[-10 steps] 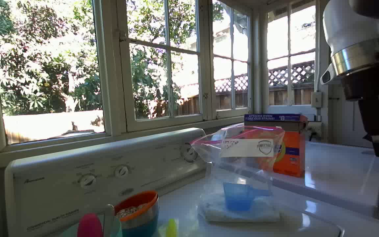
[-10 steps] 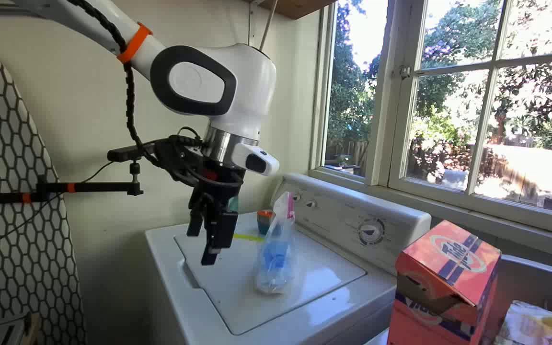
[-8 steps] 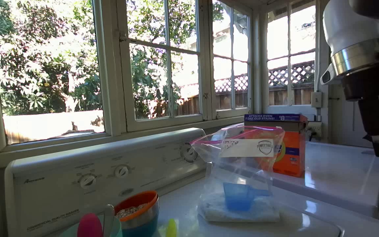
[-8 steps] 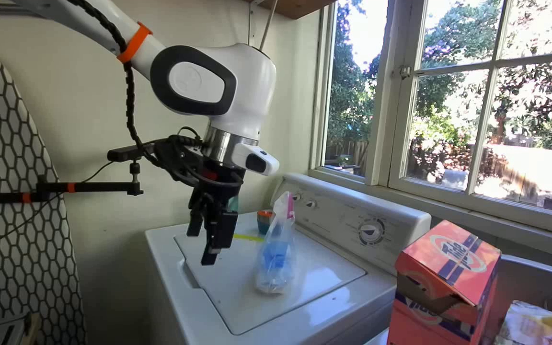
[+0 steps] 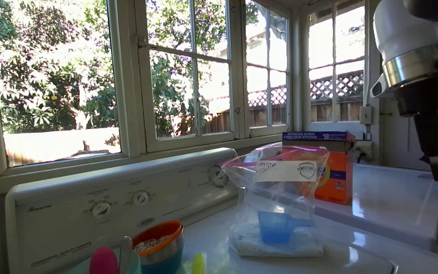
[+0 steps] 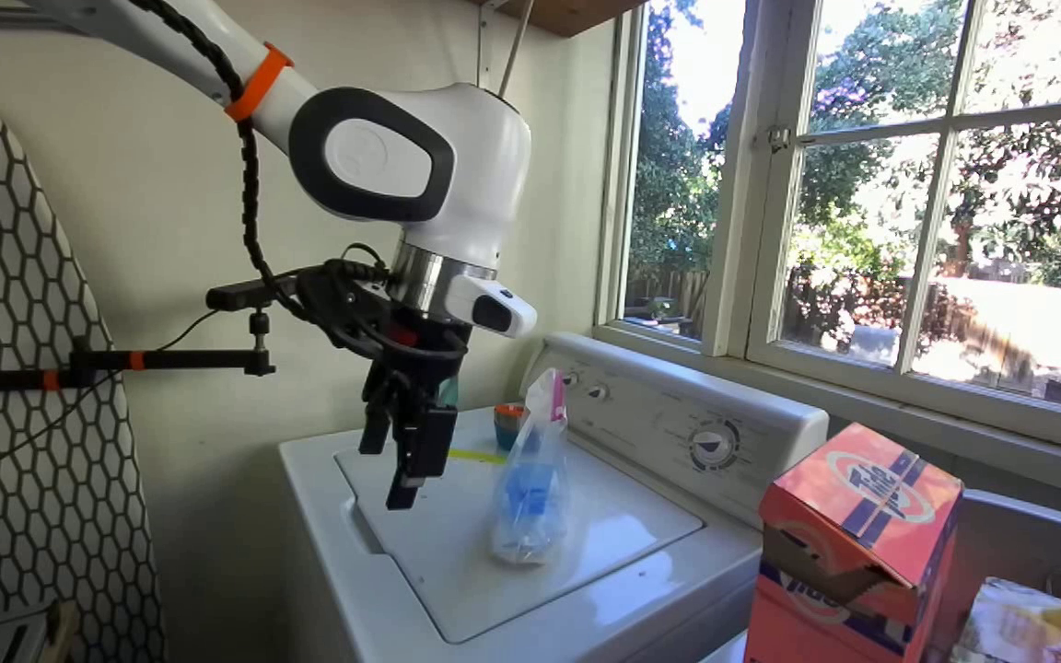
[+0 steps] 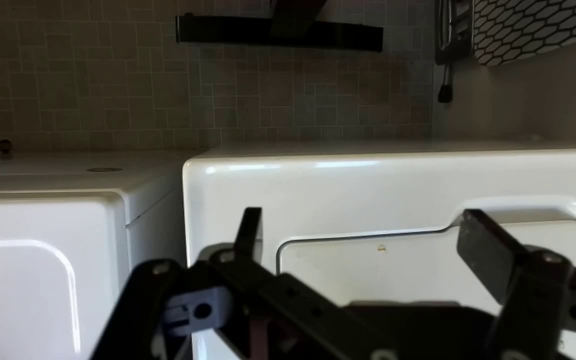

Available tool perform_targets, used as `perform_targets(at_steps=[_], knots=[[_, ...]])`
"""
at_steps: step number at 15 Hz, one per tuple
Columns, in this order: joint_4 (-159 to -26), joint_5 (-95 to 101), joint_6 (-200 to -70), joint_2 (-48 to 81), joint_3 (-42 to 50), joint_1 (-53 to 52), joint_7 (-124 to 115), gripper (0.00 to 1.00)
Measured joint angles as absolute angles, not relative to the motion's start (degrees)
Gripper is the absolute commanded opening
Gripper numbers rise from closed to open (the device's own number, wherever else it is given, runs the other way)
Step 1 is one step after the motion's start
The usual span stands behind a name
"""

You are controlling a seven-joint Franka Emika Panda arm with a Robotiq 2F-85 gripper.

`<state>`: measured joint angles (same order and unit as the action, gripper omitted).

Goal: Move the plastic bag forward and turn on the washing machine

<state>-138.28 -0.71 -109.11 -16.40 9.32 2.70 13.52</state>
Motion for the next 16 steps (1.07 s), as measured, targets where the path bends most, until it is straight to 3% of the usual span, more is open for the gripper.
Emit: perform_targets(at_steps=[10, 16], knots=[[-138.25, -0.52, -109.5, -16.41, 9.22, 2.78, 13.57, 1.0], [-133.39, 10.6, -118.03, -16.1, 10.27, 5.55, 23.06, 1.0]])
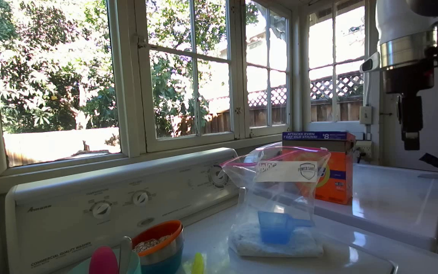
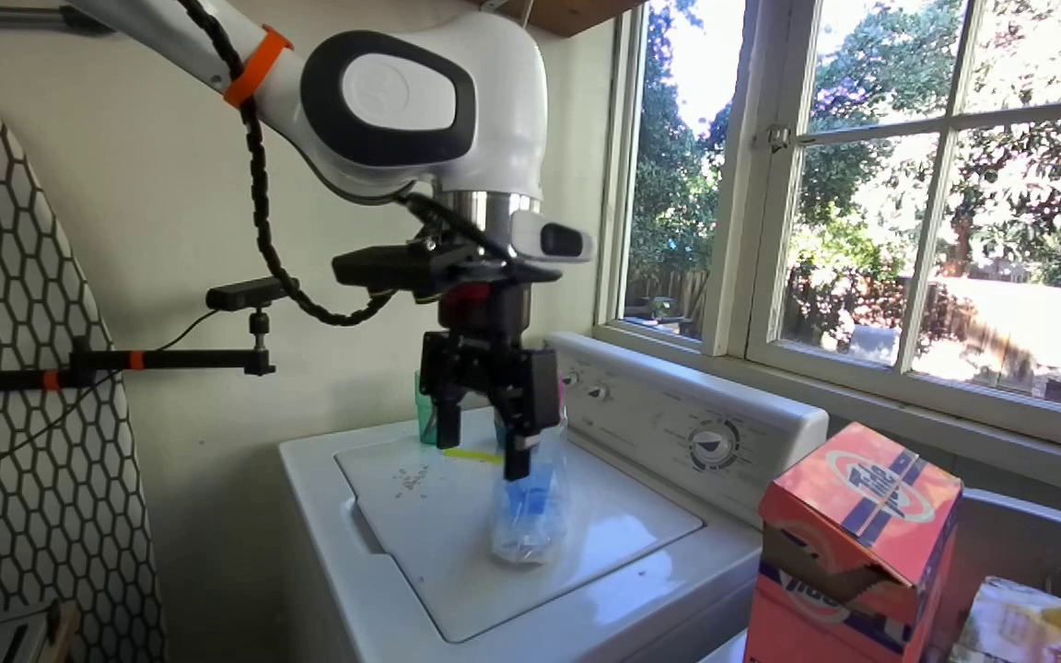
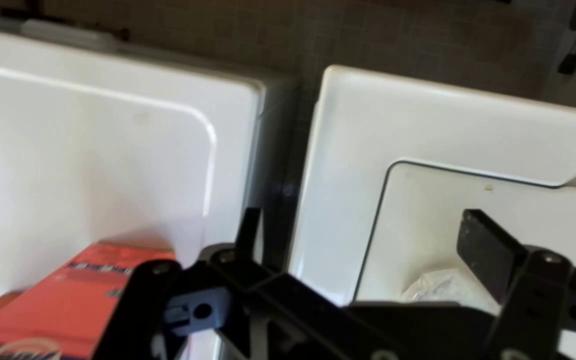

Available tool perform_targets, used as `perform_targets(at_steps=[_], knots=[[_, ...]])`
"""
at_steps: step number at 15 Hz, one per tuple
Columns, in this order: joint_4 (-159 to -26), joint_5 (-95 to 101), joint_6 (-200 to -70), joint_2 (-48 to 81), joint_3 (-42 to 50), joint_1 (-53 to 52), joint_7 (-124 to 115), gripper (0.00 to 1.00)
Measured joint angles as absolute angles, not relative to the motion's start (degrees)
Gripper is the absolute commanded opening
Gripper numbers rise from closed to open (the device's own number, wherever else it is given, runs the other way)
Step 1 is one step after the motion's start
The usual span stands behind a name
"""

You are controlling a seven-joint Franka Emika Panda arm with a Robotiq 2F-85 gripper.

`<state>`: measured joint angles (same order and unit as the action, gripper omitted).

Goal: Move the plastic bag forward and turn on the washing machine

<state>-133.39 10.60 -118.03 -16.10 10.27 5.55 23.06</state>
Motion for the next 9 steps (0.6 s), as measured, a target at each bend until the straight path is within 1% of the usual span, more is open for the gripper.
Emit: perform_targets(at_steps=[5, 9], knots=[[-124.82, 9.98, -124.98, -12.54, 10.28, 3.85, 35.08, 1.0], [-119.47, 4.69, -126.8, -7.97, 8.27, 0.37, 44.79, 1.0]])
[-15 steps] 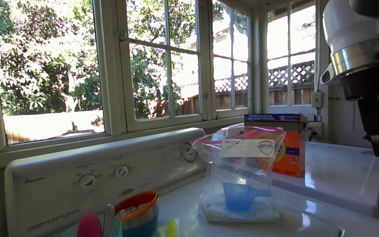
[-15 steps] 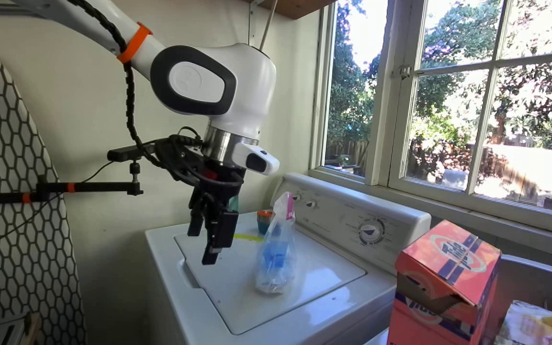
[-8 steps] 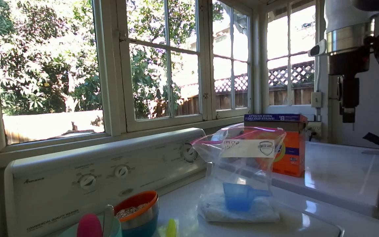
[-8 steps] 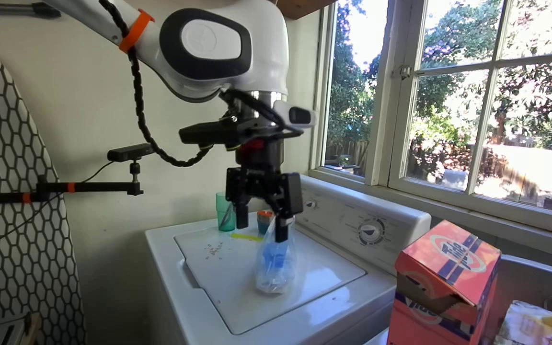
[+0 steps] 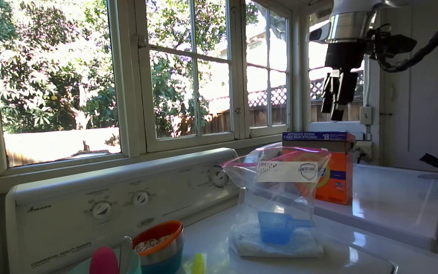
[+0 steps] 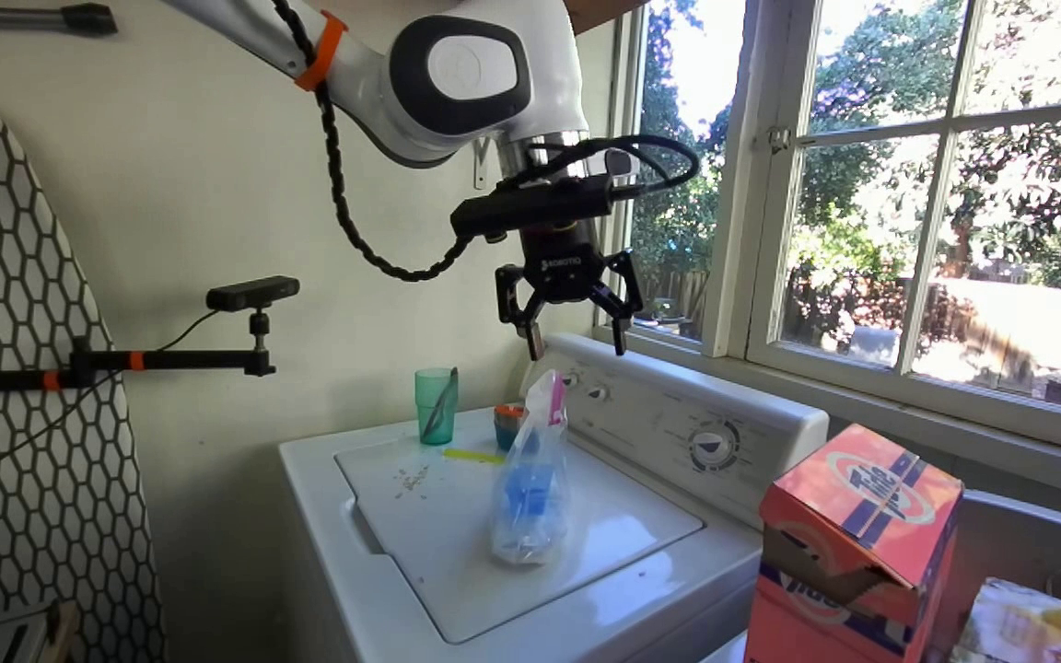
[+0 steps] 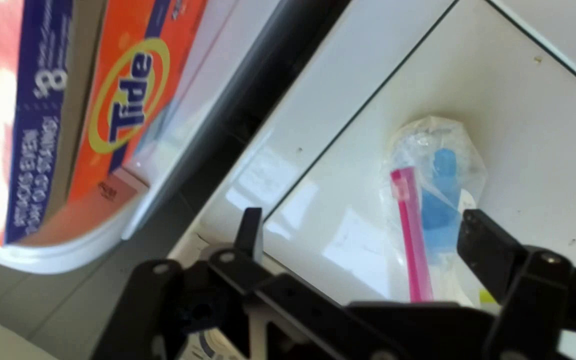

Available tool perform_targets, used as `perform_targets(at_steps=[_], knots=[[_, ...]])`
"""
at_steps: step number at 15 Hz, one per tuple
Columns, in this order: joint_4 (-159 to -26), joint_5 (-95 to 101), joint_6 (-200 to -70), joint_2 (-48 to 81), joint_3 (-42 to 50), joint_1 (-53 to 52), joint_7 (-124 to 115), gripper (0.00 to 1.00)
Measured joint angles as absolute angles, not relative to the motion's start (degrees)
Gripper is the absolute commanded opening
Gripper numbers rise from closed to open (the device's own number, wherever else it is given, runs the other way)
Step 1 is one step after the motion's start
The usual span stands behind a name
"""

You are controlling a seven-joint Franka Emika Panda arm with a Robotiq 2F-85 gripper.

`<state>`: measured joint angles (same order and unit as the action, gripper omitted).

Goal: Move the plastic bag forward and turn on the washing machine

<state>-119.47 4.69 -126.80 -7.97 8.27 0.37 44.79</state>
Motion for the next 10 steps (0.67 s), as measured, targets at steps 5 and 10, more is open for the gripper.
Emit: perform_targets(at_steps=[5, 10], knots=[[-113.57, -5.06, -127.26, -1.32, 5.93, -0.92, 61.13, 1.0], [-109.39, -10.35, -127.03, 4.97, 3.91, -0.82, 71.07, 1.0]])
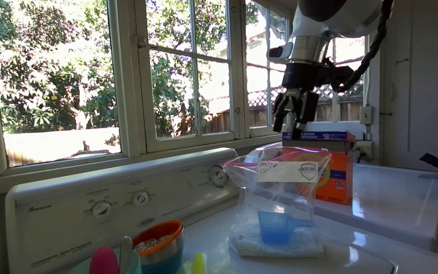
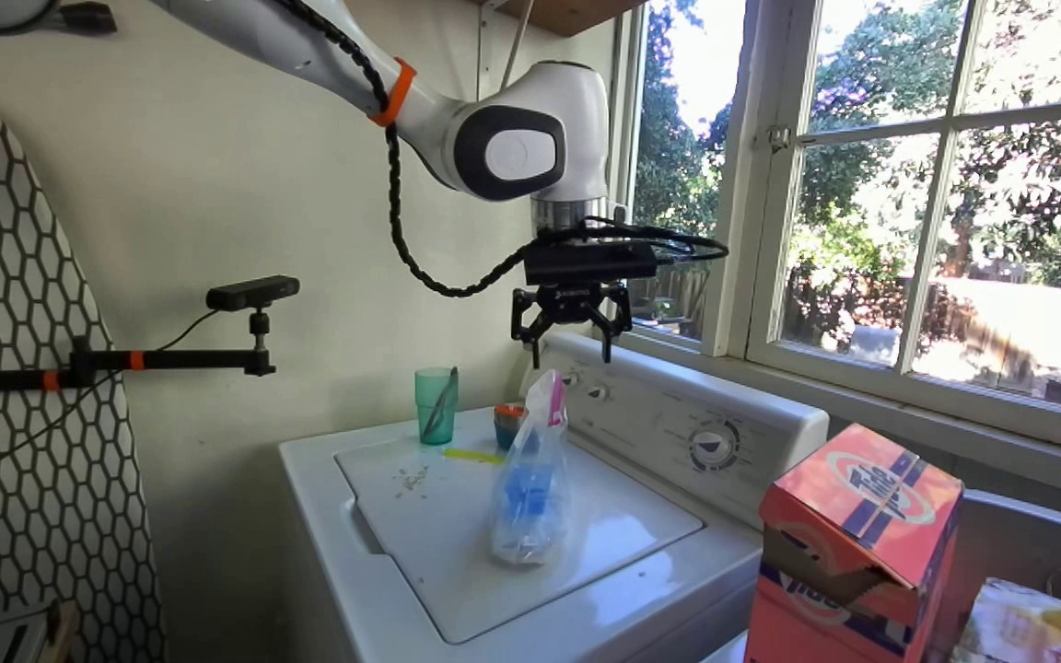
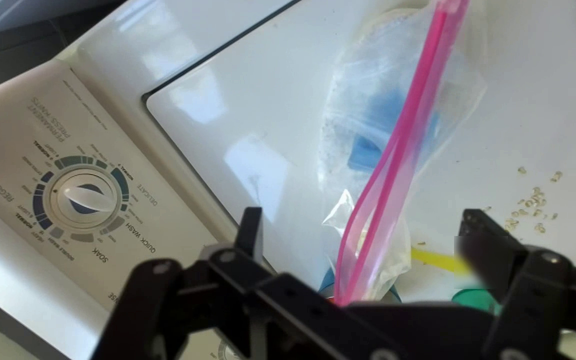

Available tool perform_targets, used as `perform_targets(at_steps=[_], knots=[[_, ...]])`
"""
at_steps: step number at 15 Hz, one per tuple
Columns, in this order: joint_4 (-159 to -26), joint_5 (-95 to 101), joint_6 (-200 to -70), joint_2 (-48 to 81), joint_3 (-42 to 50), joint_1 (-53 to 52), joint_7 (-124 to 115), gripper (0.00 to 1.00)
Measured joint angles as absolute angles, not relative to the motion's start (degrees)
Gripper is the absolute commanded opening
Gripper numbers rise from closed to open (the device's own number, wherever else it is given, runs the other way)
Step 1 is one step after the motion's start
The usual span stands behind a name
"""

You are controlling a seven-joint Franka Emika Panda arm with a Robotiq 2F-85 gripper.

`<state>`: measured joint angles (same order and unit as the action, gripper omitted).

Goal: Move the plastic bag forward and turn on the washing machine

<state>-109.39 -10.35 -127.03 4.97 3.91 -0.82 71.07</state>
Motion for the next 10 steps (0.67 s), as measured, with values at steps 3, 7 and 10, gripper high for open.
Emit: perform_targets(at_steps=[3, 7, 10], knots=[[-109.09, -9.91, -127.01, 5.34, 3.38, -0.42, 70.77, 1.0], [-108.2, -10.31, -126.37, 7.91, 1.07, -0.34, 70.21, 1.0], [-106.55, -10.18, -126.21, 11.13, -0.41, -0.33, 70.19, 1.0]])
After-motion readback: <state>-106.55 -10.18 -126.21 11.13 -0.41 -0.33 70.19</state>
